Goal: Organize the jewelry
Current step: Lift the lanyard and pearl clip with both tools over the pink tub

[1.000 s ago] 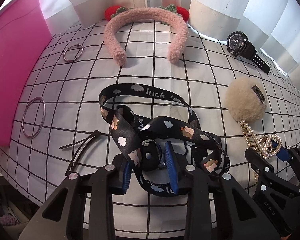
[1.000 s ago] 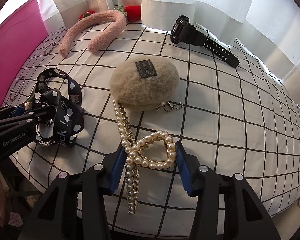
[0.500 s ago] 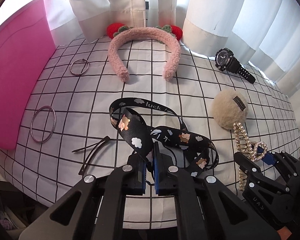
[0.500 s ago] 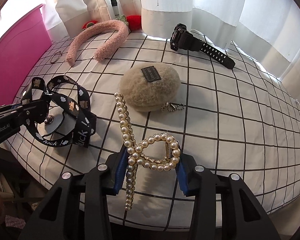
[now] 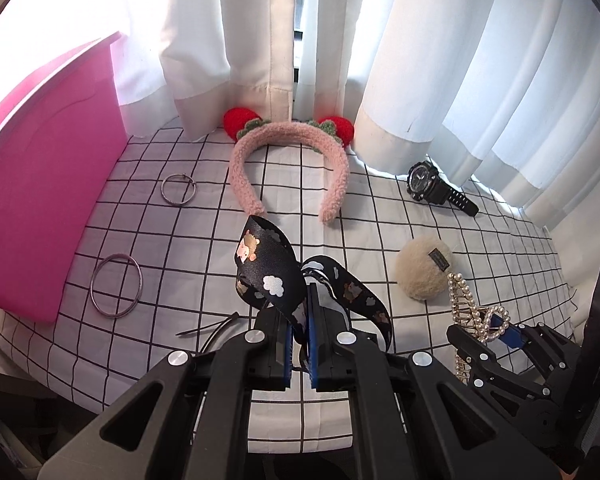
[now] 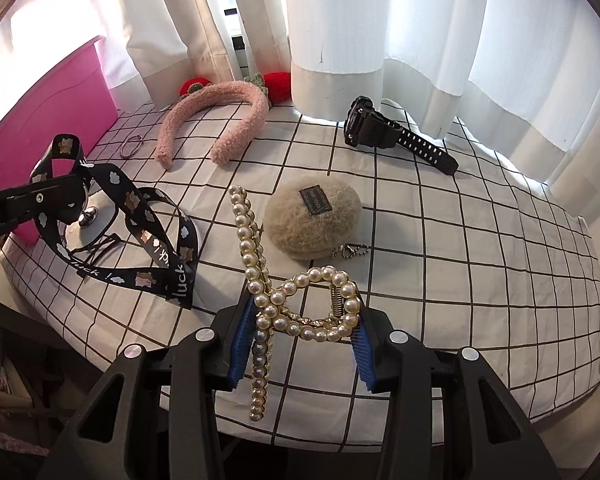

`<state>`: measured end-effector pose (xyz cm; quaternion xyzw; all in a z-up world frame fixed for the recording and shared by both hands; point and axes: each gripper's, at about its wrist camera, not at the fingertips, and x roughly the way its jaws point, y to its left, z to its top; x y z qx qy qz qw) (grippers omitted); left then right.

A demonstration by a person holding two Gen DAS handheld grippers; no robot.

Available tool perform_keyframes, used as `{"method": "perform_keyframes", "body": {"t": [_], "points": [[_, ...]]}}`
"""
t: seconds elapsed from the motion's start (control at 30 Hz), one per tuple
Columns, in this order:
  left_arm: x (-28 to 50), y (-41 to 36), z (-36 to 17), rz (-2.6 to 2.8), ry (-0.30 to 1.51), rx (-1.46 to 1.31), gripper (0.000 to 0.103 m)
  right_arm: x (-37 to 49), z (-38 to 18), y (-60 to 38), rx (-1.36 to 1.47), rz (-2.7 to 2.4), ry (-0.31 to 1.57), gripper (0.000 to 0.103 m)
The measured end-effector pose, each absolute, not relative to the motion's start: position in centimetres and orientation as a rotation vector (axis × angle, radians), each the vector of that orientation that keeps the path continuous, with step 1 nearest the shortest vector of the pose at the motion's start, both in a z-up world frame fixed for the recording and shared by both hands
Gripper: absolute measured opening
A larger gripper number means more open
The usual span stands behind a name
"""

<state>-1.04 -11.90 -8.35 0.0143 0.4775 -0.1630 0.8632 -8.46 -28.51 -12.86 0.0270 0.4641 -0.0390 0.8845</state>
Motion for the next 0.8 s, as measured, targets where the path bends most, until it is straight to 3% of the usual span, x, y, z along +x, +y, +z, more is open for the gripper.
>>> {"method": "perform_keyframes", "body": {"t": [0.5, 0.8], "points": [[0.0, -6.7, 2.7, -0.331, 0.759, -0.039, 0.006, -5.7, -2.5, -23.4, -0.028, 0.0, 0.763, 0.041], [2.2, -0.6, 11.9, -0.264, 0.583, -0.072, 0.006, -1.8, 5.5, -16.9, -0.077, 0.126, 0.592, 0.042]]}}
